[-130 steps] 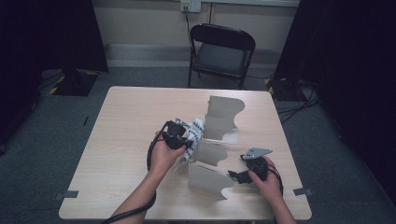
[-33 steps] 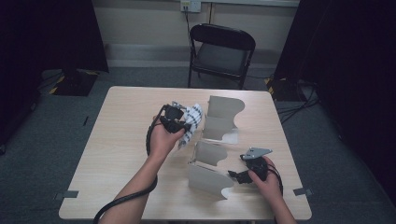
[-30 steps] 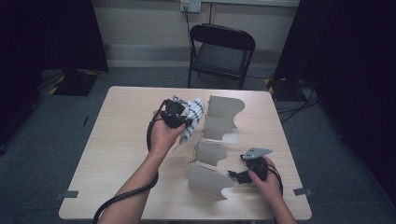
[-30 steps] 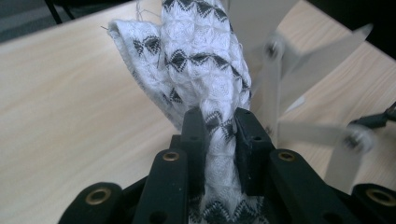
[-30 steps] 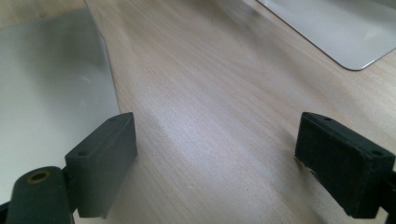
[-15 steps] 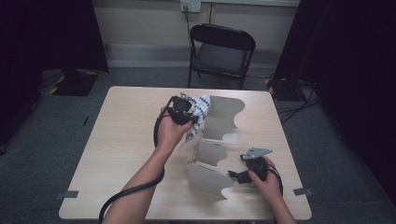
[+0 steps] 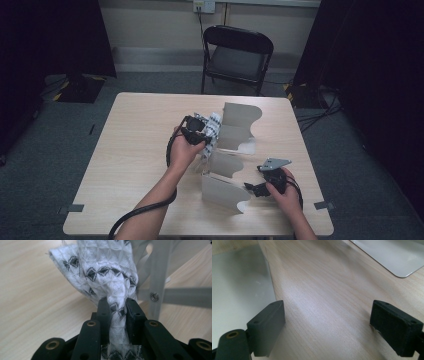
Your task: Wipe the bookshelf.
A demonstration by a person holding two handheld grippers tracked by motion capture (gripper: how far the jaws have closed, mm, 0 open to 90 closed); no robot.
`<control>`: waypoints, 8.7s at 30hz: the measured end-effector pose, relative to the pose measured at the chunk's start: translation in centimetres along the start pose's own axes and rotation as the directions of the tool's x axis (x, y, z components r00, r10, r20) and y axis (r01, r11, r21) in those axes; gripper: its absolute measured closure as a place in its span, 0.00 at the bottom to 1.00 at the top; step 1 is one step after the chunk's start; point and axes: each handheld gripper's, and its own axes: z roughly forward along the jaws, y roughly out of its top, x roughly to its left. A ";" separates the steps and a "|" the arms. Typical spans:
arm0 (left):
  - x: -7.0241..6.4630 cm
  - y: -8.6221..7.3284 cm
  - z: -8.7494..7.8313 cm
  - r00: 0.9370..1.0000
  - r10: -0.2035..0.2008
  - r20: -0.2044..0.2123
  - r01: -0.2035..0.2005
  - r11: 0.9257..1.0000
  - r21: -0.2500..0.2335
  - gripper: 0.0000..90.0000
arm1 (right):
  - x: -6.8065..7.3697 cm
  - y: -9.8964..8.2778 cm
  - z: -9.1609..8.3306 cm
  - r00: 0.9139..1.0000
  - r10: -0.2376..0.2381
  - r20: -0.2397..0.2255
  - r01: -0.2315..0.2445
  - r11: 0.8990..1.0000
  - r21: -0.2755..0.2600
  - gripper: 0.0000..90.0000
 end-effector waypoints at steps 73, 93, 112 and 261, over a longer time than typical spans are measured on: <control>-0.3 2.1 -0.1 0.999 0.030 -0.032 -0.031 0.999 -0.023 0.84 | 0.0 0.0 0.0 1.000 0.000 -0.001 0.000 1.000 0.000 0.13; -0.2 -3.0 3.8 1.000 -0.002 0.003 0.002 0.998 0.055 0.84 | 0.0 0.0 0.0 1.000 0.001 -0.001 -0.001 1.000 0.000 0.13; 1.6 -6.2 1.0 0.999 -0.030 -0.029 0.031 0.999 0.031 0.58 | 0.0 0.0 0.0 1.000 0.001 0.000 -0.001 1.000 0.000 0.13; 0.5 -4.1 2.9 0.999 0.016 0.035 -0.019 0.998 0.063 0.84 | 0.1 0.0 0.0 1.000 0.004 0.007 -0.004 1.000 -0.001 0.14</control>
